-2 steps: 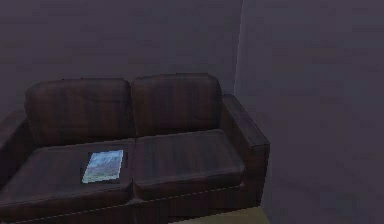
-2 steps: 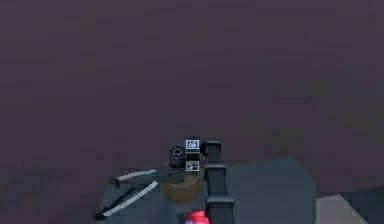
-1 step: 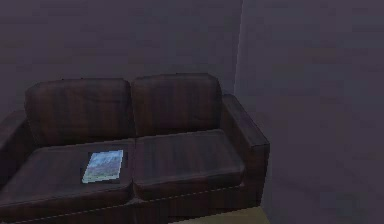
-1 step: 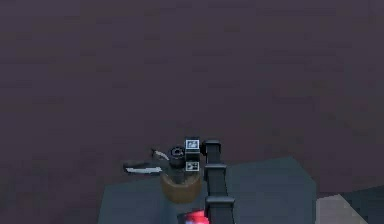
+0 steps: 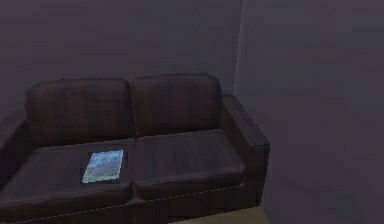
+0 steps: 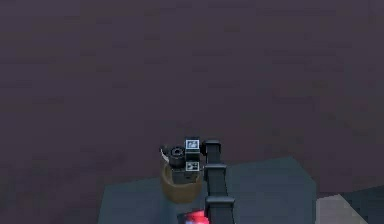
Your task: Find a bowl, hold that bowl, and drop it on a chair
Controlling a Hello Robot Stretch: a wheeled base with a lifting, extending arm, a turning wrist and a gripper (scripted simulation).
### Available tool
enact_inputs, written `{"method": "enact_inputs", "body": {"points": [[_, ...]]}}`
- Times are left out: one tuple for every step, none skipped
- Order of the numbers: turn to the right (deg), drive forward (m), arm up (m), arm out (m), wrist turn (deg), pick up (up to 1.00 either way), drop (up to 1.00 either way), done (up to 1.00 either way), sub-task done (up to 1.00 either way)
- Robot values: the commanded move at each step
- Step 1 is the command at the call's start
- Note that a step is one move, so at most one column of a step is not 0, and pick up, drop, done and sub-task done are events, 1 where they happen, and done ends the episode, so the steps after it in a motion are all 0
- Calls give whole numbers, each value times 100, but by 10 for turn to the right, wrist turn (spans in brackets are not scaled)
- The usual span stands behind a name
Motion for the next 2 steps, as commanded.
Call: {"method": "enact_inputs", "body": {"points": [[0, 0, -30, 0, 0, 0, 0, 0, 0], [0, 0, 0, 0, 0, 100, 0, 0, 0]]}}
